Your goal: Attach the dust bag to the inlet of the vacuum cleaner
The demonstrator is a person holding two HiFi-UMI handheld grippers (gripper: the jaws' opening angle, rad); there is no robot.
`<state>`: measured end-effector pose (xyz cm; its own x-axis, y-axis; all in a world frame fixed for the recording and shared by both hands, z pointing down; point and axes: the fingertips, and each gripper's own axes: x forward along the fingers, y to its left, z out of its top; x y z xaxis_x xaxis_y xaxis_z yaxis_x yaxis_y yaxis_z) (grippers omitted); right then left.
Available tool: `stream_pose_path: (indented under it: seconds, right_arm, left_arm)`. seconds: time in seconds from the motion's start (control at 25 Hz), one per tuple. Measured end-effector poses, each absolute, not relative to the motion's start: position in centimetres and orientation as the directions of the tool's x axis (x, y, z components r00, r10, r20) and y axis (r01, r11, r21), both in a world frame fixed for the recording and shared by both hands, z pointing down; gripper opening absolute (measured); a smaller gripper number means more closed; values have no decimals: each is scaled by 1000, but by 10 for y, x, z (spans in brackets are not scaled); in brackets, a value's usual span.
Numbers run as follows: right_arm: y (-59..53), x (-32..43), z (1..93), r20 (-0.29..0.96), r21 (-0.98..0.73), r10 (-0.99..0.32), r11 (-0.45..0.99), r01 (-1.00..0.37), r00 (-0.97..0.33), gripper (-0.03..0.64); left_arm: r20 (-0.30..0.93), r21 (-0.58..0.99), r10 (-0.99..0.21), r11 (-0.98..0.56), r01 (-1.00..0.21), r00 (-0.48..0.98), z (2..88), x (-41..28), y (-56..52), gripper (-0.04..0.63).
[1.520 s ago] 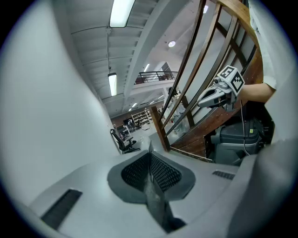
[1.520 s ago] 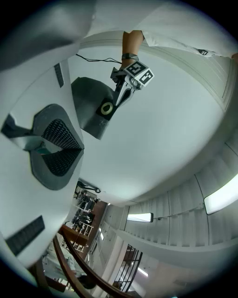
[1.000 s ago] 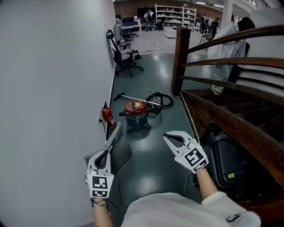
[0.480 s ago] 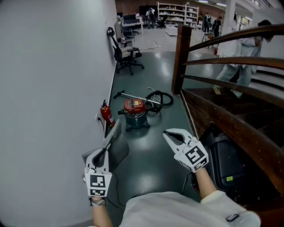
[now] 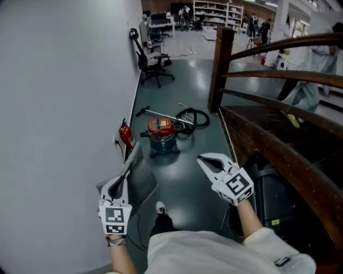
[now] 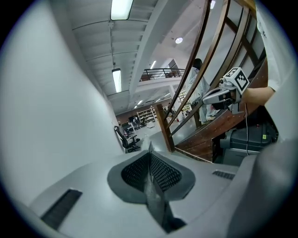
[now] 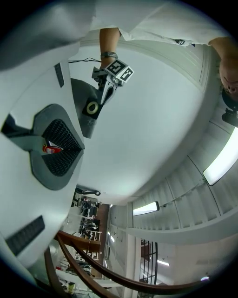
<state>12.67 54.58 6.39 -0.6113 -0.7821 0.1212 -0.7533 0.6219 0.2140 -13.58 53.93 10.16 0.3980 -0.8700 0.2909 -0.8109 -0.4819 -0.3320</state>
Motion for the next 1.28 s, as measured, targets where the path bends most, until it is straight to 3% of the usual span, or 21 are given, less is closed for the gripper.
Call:
stream_pose_path:
  seconds: [0.48,1.28]
  right_arm:
    - [385,123,54,30,203,-792,603,-772,-610,29]
    - [150,84,88,206,186,-792,608,-771,-575,29]
  left_arm:
    - [255,-326,-865,-497,-804,432,105,-143,376,20]
    - [319,-267,-851,-504,-822,418,120,-178,138,20]
